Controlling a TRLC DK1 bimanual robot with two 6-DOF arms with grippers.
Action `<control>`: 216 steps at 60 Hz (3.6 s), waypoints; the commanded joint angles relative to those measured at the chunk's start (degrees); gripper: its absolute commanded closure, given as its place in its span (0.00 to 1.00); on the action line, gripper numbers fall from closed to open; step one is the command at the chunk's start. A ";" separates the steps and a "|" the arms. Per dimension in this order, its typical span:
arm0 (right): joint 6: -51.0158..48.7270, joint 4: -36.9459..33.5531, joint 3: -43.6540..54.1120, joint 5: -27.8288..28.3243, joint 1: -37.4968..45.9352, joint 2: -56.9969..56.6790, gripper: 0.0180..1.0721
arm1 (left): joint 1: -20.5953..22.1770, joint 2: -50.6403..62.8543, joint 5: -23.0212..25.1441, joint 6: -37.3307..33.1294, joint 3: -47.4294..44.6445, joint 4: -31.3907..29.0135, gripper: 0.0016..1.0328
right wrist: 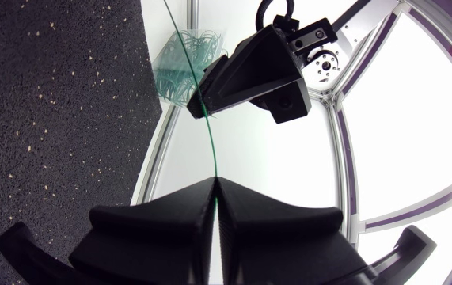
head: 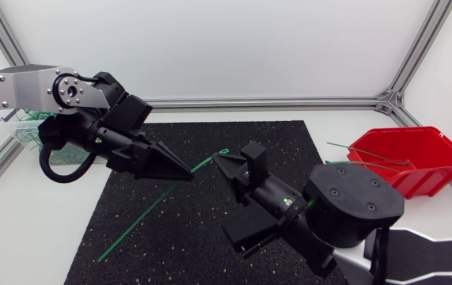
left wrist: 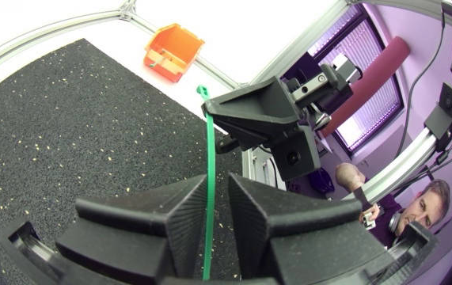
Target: Take a green cable tie from the red box, thread the tail through the head to close it, then place it in the transparent bin on the left.
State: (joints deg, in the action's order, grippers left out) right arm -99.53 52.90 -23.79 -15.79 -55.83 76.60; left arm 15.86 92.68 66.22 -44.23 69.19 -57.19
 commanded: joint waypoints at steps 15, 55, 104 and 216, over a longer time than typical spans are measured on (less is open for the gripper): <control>-1.99 1.06 1.12 -0.47 -0.59 -1.19 0.92 | 0.31 1.53 1.55 -1.83 1.12 -0.99 0.96; 9.70 -2.19 -1.26 -2.05 2.40 -4.97 0.54 | -1.53 0.48 3.22 -1.12 -0.28 2.70 0.96; 63.93 -54.57 -25.43 22.56 19.97 -1.80 0.54 | -0.48 -4.00 1.55 33.42 -10.83 48.84 0.96; 95.92 -54.75 -42.48 78.46 24.98 18.59 0.94 | 0.23 -5.58 0.58 67.08 -19.62 90.94 0.97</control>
State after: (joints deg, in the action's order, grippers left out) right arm -4.89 -2.70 -65.69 61.76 -30.63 94.21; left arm 16.14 86.19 66.83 21.45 51.20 32.56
